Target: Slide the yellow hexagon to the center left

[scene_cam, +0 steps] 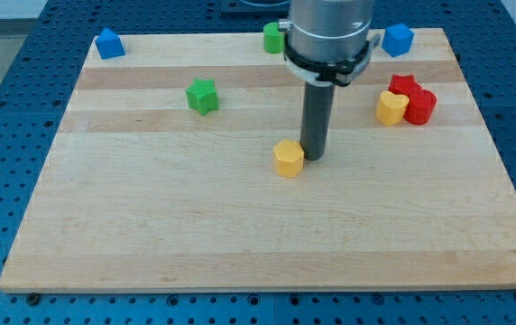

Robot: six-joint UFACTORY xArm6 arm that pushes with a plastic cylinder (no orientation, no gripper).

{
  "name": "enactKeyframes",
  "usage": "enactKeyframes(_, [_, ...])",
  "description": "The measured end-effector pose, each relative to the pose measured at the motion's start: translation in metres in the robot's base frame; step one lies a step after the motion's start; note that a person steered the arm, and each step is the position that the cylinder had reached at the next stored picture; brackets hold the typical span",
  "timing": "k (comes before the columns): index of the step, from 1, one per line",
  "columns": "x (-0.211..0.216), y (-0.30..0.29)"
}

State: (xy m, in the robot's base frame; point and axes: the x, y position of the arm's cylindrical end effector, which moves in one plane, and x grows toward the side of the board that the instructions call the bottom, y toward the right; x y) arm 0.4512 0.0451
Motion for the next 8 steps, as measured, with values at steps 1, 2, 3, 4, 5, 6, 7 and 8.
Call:
enactKeyframes(1, [0.000, -0.026])
enactKeyframes(2, [0.000, -0.064])
enactKeyframes(3, [0.003, -0.060])
enactKeyframes(4, [0.042, -0.015])
enactKeyframes(5, [0.063, -0.034])
enactKeyframes(6, [0.038, -0.075])
enactKeyframes(7, [-0.009, -0.106])
enactKeyframes(8, [-0.048, -0.156])
